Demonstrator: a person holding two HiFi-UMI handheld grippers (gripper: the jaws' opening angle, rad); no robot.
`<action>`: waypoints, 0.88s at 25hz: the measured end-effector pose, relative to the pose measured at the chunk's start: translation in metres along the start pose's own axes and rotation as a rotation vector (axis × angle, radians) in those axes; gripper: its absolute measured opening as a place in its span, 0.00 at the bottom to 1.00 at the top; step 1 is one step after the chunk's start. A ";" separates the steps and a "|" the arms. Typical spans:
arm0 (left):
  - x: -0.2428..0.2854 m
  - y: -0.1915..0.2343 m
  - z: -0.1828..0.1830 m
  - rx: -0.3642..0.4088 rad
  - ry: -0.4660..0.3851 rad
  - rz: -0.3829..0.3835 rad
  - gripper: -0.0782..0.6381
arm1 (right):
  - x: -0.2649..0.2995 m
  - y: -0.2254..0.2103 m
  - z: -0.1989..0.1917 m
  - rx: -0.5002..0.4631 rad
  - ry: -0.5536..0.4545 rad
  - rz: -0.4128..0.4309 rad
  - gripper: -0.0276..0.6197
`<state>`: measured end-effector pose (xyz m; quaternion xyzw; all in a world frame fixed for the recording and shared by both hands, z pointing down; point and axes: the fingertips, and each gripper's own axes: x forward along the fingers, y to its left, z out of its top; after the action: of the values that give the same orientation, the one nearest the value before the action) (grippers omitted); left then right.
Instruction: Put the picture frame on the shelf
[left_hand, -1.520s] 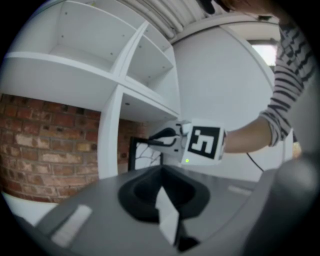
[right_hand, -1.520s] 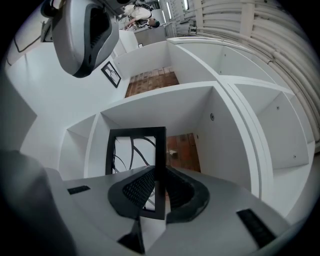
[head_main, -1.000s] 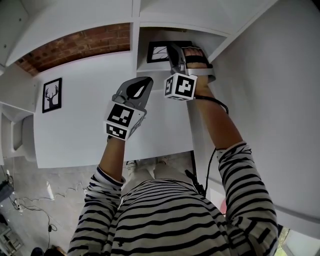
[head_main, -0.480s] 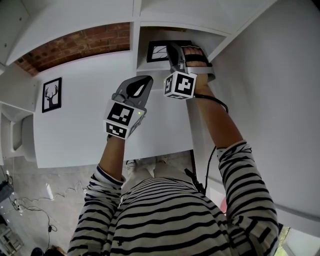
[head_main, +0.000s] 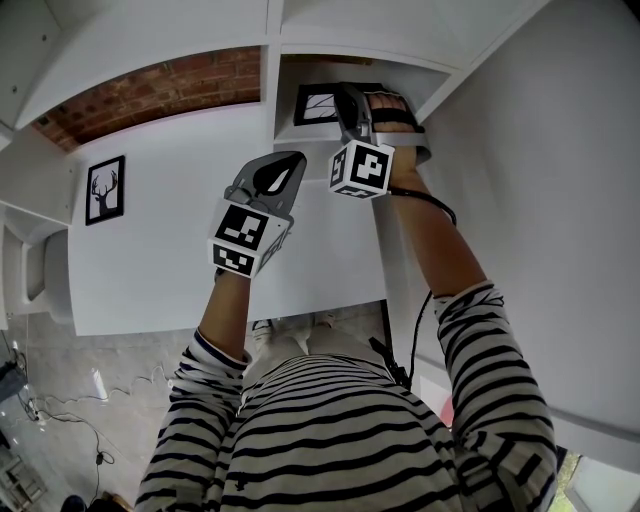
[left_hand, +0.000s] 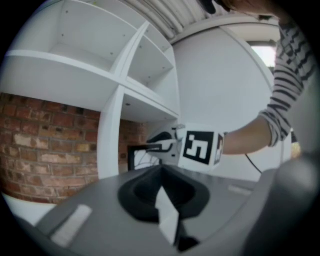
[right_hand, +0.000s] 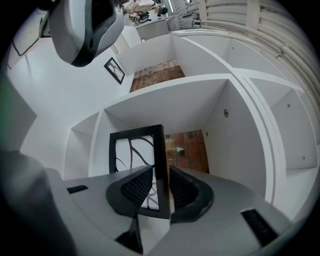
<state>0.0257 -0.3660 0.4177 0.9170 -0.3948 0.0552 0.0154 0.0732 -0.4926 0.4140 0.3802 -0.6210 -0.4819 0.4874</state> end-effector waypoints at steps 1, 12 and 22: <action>0.000 0.000 0.000 0.001 0.002 0.000 0.12 | 0.000 0.001 0.000 0.002 -0.001 0.005 0.18; 0.005 -0.001 0.002 0.002 0.003 -0.005 0.12 | -0.009 -0.003 0.004 0.033 -0.013 0.002 0.23; 0.008 -0.002 0.010 -0.004 -0.009 -0.012 0.12 | -0.045 -0.008 -0.005 0.443 -0.064 0.063 0.23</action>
<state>0.0334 -0.3715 0.4089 0.9196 -0.3894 0.0504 0.0156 0.0885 -0.4530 0.3954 0.4428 -0.7384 -0.3301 0.3870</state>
